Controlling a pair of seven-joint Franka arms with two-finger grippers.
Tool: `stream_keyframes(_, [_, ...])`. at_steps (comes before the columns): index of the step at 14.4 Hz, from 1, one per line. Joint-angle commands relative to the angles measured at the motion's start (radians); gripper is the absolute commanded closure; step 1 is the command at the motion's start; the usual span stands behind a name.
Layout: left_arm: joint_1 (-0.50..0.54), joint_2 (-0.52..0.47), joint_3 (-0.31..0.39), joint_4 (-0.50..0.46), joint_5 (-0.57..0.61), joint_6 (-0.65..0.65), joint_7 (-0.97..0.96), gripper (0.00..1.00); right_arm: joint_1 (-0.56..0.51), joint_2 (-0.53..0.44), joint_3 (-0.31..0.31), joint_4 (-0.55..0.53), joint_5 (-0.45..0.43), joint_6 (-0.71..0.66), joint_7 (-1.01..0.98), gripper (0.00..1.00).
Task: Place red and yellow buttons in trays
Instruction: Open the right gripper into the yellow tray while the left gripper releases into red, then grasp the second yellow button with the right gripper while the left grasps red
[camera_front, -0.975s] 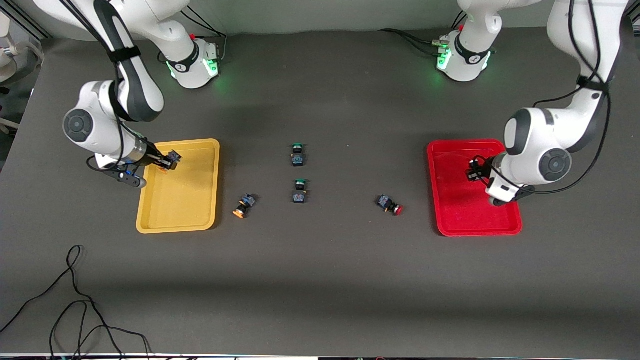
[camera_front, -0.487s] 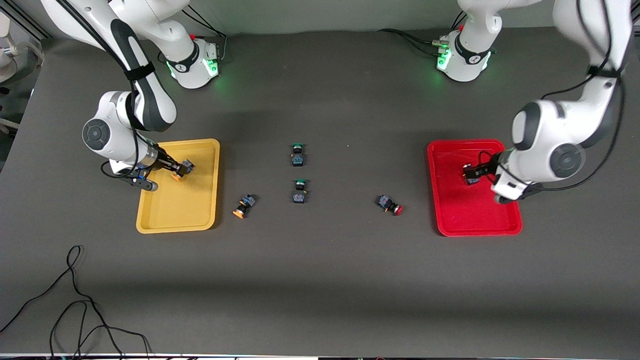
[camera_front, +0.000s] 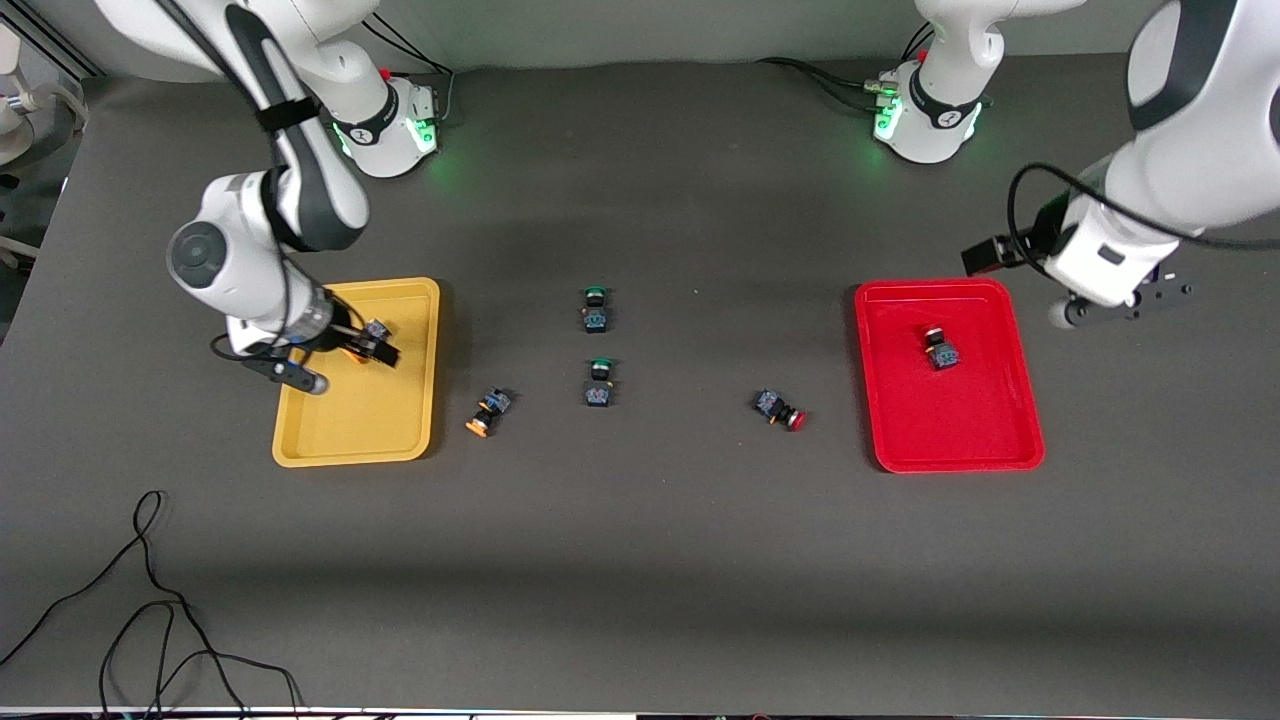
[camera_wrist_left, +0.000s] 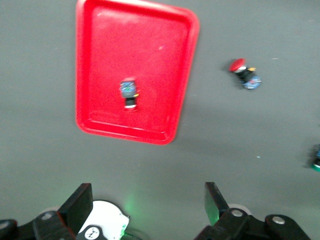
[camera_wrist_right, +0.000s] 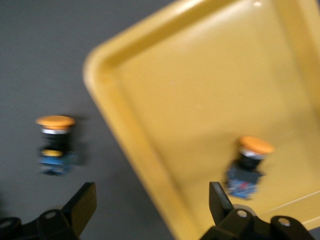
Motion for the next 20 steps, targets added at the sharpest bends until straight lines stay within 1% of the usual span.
stream_keyframes(1, [-0.025, 0.103, -0.046, 0.058, -0.01, 0.057, -0.014, 0.01, 0.005, 0.192, 0.102, 0.216, 0.013, -0.025, 0.236, 0.0])
stream_keyframes(2, [-0.039, 0.138, -0.053, 0.058, -0.01, 0.095, -0.022, 0.01, 0.005, 0.255, 0.134, 0.278, 0.014, -0.023, 0.289, 0.0])
stream_keyframes(3, [-0.071, 0.181, -0.055, 0.058, -0.006, 0.147, -0.07, 0.01, 0.005, 0.301, 0.148, 0.331, 0.013, -0.023, 0.33, 0.0])
stream_keyframes(5, [-0.128, 0.272, -0.053, 0.058, 0.002, 0.243, -0.19, 0.01, 0.005, 0.368, 0.166, 0.381, 0.014, -0.013, 0.364, 0.0])
stream_keyframes(7, [-0.192, 0.388, -0.053, 0.055, 0.005, 0.367, -0.29, 0.01, 0.004, 0.421, 0.166, 0.38, 0.014, 0.033, 0.363, 0.0])
stream_keyframes(9, [-0.243, 0.485, -0.052, 0.052, 0.038, 0.491, -0.383, 0.01, 0.001, 0.452, 0.166, 0.38, 0.014, 0.05, 0.364, 0.0])
stream_keyframes(12, [-0.246, 0.586, -0.047, 0.052, 0.066, 0.62, -0.427, 0.01, -0.001, 0.481, 0.166, 0.372, 0.031, 0.076, 0.361, 0.0])
stream_keyframes(14, [-0.237, 0.648, -0.043, 0.051, 0.066, 0.671, -0.457, 0.03, -0.001, 0.481, 0.166, 0.37, 0.031, 0.076, 0.354, 0.02])
stream_keyframes(16, [-0.239, 0.688, -0.023, 0.048, 0.066, 0.72, -0.543, 0.05, -0.001, 0.481, 0.168, 0.37, 0.033, 0.078, 0.352, 0.1])
stream_keyframes(18, [-0.239, 0.717, -0.021, 0.045, 0.066, 0.745, -0.611, 0.12, 0.001, 0.478, 0.168, 0.372, 0.053, 0.078, 0.352, 0.18])
stream_keyframes(19, [-0.239, 0.728, -0.021, 0.045, 0.057, 0.754, -0.638, 0.16, 0.004, 0.477, 0.168, 0.372, 0.06, 0.078, 0.352, 0.26])
stream_keyframes(20, [-0.24, 0.737, -0.021, 0.045, 0.056, 0.769, -0.672, 0.19, 0.004, 0.474, 0.168, 0.373, 0.062, 0.078, 0.352, 0.43])
